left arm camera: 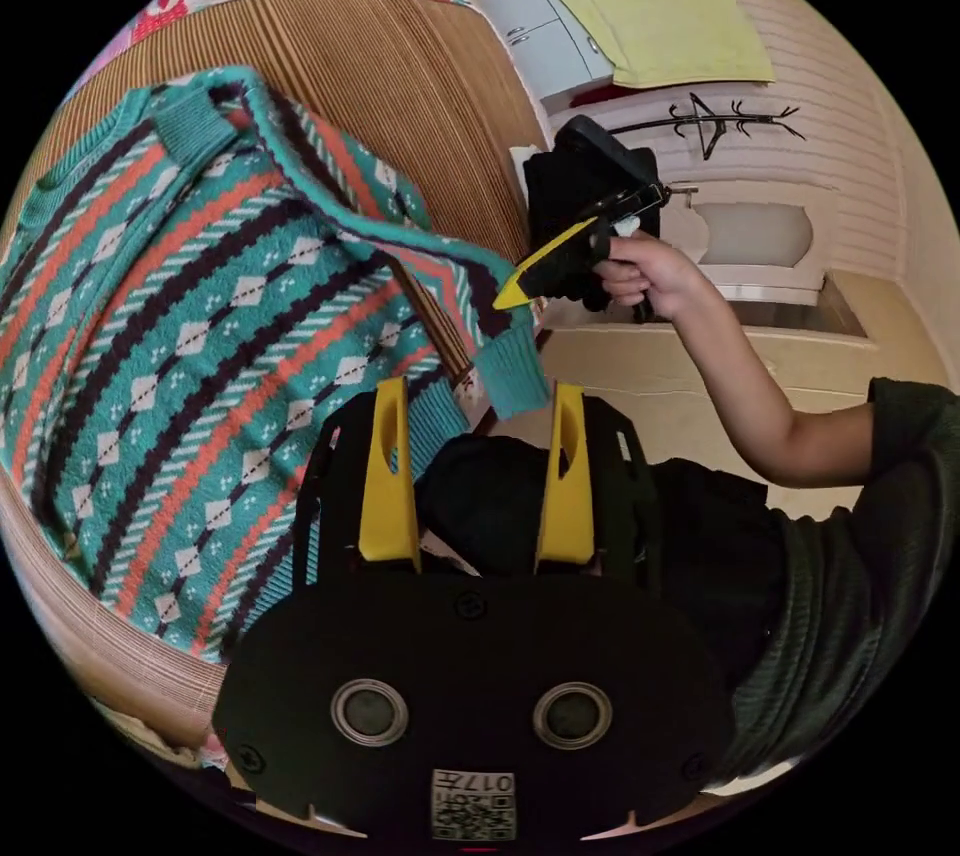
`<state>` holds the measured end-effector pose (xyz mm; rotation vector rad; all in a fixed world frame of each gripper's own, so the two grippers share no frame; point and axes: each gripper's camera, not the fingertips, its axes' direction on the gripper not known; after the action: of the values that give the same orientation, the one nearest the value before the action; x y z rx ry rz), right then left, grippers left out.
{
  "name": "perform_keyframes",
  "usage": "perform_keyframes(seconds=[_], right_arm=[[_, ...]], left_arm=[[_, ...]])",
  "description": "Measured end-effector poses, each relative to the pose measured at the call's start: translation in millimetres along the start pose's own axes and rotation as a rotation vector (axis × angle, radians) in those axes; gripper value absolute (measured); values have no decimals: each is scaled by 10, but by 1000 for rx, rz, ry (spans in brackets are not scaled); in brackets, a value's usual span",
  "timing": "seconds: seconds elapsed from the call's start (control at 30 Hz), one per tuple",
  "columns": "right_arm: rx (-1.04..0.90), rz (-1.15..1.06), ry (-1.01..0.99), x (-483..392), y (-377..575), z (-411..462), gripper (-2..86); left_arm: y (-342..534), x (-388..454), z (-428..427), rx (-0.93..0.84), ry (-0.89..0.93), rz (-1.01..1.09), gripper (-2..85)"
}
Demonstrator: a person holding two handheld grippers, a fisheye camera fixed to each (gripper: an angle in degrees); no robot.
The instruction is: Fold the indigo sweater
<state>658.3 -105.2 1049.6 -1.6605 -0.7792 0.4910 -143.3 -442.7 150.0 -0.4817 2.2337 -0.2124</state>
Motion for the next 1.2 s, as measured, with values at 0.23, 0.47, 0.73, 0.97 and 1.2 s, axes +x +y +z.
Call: perform_keyframes(seconds=[0.23,0.47,0.73,0.97,1.2], right_arm=[[182,-102,-149,-356,268,-263,30],[594,-272,-385,-447,768,-445,17],[489,-101,-272,-138,816,-60,7],[269,124,1,262,622,596,27],[-53,296,395,723,390,1253,83]], left_arm=[[-487,497,-120,87,-214,128,170],[-826,171,-1294,1,-273,212,43],[-567,-1338,-2741,7,-561,-246,47],[1099,-2703,-2605,142,-370,-860,112],[2408,-2750,-1437,-207,-171,-1013,177]])
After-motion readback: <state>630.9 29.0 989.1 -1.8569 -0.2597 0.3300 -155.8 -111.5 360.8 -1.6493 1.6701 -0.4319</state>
